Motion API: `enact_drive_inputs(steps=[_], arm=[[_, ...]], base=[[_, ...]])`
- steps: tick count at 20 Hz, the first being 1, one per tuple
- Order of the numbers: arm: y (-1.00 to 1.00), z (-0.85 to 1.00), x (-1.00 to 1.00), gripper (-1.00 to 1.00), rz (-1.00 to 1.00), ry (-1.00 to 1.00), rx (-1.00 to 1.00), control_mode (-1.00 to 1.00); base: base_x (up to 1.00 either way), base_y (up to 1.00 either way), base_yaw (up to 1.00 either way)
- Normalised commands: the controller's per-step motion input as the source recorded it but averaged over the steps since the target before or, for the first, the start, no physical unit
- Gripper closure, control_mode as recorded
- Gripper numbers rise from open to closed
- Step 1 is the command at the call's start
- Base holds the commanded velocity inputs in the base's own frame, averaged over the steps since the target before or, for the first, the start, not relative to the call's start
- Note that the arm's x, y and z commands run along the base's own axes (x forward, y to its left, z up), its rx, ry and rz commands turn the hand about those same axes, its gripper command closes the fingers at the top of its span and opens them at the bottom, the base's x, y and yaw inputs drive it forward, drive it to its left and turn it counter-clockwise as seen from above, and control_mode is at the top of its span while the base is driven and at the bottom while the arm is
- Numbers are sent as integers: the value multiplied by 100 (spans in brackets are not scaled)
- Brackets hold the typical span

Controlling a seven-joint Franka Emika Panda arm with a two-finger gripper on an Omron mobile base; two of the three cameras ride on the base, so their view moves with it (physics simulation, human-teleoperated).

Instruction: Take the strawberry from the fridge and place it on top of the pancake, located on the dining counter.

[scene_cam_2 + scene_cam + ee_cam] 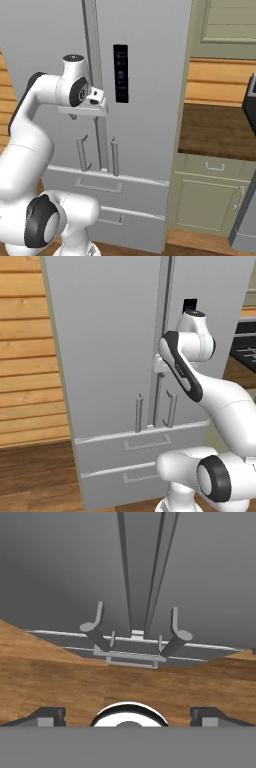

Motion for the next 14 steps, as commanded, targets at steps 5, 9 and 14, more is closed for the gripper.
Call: enact_drive_inputs(steps=[5, 9, 14], arm=[[0, 0, 0, -100, 0, 0, 0, 100], [0, 0, 0, -100, 0, 0, 0, 100], [-20, -24, -1, -100, -6, -2, 2, -100]], base=[[-94, 0, -2], [-71, 0, -3], [-2, -1, 0]])
